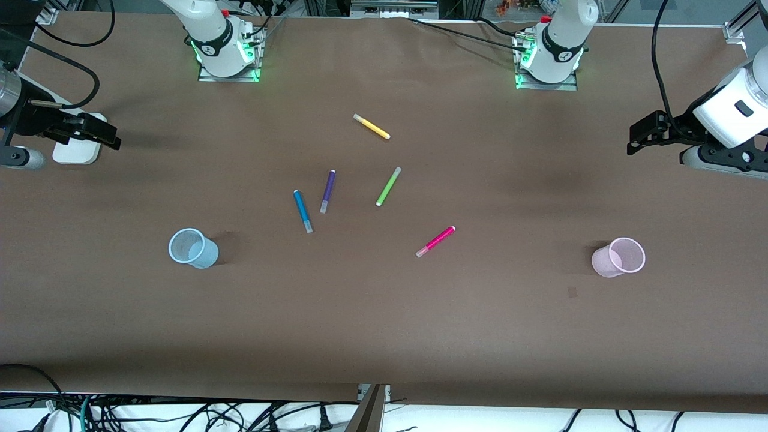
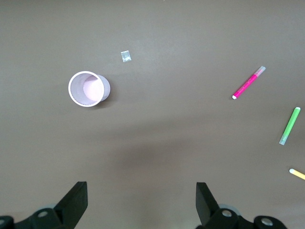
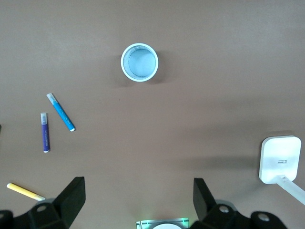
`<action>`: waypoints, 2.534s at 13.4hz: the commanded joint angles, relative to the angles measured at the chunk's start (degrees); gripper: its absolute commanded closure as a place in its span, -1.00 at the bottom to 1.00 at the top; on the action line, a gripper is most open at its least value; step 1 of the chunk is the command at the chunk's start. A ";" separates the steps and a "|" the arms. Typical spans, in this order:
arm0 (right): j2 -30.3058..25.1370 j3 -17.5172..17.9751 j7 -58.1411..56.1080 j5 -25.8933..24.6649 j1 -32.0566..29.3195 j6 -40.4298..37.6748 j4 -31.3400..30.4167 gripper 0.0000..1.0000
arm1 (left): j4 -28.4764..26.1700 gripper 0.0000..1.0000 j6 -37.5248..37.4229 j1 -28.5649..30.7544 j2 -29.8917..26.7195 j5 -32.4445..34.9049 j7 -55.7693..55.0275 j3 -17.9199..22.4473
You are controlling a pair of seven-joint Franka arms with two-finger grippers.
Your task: Place pink and blue markers in matching cups
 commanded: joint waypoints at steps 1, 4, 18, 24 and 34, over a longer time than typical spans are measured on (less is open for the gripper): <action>5.02 0.63 -0.28 0.52 0.95 0.94 1.82 -1.00 | 0.62 -1.00 -0.55 -0.08 0.08 -0.14 0.53 -0.25; 6.80 0.73 -0.28 0.60 3.58 1.39 1.82 -1.00 | 0.62 -1.00 -0.47 0.01 0.08 -0.14 0.53 -0.25; 30.43 0.73 0.51 0.34 20.46 23.87 1.56 -1.00 | 0.45 -1.00 2.07 -0.17 6.06 -0.40 2.30 -0.25; 37.20 0.64 0.68 0.34 23.90 34.16 1.12 -1.00 | 0.62 -1.00 10.50 -9.90 11.58 -0.40 -15.52 -1.48; 39.67 0.55 0.60 0.16 25.30 39.53 -2.75 -0.93 | 0.71 -1.00 24.49 -22.75 25.47 -0.14 -16.52 -1.48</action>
